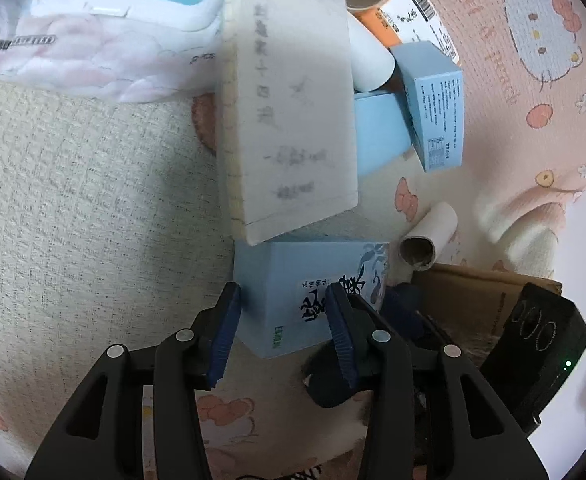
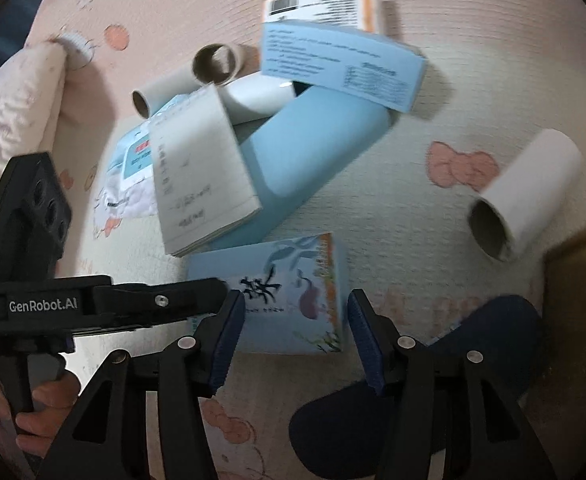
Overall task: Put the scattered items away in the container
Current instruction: 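Grasp the blue seaweed-print box with the left gripper and lift it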
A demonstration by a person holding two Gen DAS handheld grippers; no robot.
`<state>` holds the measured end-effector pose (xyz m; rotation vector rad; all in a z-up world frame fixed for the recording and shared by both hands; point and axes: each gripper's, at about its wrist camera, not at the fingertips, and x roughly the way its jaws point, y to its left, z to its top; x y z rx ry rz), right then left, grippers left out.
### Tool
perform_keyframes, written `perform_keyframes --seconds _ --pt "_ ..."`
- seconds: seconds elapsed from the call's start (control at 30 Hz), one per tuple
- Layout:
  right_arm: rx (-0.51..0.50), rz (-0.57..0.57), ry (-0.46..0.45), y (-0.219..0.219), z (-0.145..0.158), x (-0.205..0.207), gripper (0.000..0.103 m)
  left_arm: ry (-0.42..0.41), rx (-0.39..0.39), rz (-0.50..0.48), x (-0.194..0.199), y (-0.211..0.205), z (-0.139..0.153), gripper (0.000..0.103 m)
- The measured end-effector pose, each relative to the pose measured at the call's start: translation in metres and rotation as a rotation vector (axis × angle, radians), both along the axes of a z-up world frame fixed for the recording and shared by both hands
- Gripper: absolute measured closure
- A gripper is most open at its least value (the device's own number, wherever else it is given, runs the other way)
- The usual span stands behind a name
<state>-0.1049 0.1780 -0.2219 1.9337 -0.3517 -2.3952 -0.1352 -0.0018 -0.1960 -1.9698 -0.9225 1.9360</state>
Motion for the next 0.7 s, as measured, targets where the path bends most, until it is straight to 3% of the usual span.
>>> perform_keyframes --seconds 0.2,0.33,0.47,0.7 --pt "-0.058 -0.019 -0.002 0.008 -0.004 -0.002 0.048 -0.036 0.044 0.026 -0.007 -0.009 -0.006 0.057" --pt "-0.037 0.028 -0.018 0.003 -0.003 0.003 0.044 -0.069 0.083 0.059 -0.009 -0.013 -0.012 0.057" --pt "0.003 0.063 -0.014 -0.006 -0.004 0.001 0.037 -0.057 0.059 0.044 -0.011 -0.008 -0.01 0.056" --pt "0.042 0.092 -0.002 -0.013 -0.003 -0.002 0.034 -0.037 0.026 0.014 -0.01 -0.001 -0.006 0.055"
